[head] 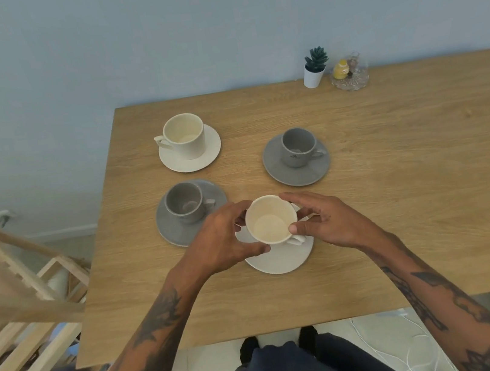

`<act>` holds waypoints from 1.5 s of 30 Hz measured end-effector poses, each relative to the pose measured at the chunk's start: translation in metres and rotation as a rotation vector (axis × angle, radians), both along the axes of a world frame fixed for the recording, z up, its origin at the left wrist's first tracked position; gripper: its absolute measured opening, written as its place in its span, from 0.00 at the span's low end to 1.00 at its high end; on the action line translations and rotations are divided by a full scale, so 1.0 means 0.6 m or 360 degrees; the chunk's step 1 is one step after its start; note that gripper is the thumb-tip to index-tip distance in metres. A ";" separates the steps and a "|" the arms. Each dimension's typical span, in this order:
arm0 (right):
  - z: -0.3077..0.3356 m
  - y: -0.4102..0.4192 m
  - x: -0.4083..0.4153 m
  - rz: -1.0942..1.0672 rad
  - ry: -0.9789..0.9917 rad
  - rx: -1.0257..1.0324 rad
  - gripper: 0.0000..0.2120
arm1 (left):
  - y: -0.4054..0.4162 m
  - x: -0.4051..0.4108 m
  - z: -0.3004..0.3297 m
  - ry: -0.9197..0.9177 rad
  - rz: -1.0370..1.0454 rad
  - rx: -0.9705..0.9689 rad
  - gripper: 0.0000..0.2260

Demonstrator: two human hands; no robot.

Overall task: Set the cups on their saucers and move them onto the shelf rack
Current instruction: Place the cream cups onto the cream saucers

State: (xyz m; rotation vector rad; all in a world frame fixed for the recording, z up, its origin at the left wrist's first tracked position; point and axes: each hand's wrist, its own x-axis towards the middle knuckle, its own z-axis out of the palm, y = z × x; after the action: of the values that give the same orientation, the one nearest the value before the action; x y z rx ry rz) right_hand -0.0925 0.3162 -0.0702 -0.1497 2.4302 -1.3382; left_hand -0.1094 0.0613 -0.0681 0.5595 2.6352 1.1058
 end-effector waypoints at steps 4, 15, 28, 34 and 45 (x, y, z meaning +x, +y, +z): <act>0.002 0.002 0.002 -0.0021 -0.0067 -0.0078 0.33 | -0.003 0.003 -0.002 -0.0125 0.0052 -0.0038 0.40; -0.034 0.024 0.058 -0.1054 -0.0515 -0.0419 0.38 | -0.020 0.053 -0.033 -0.0792 0.0958 0.0690 0.18; -0.040 -0.005 0.043 -0.0949 -0.0535 -0.0541 0.45 | -0.001 0.051 -0.043 -0.0939 0.0963 0.0747 0.20; -0.045 -0.005 0.037 -0.0959 -0.0592 -0.0517 0.48 | -0.006 0.046 -0.044 -0.1013 0.0912 0.0769 0.25; -0.042 -0.004 0.033 -0.1014 -0.0650 -0.0649 0.41 | -0.007 0.037 -0.030 -0.1326 0.1002 0.0934 0.28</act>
State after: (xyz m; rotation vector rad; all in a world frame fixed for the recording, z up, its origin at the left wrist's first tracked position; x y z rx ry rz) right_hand -0.0726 0.3140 -0.0952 0.7800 1.8924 -1.8873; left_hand -0.0874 0.0571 -0.0861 -0.6022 1.7405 1.7901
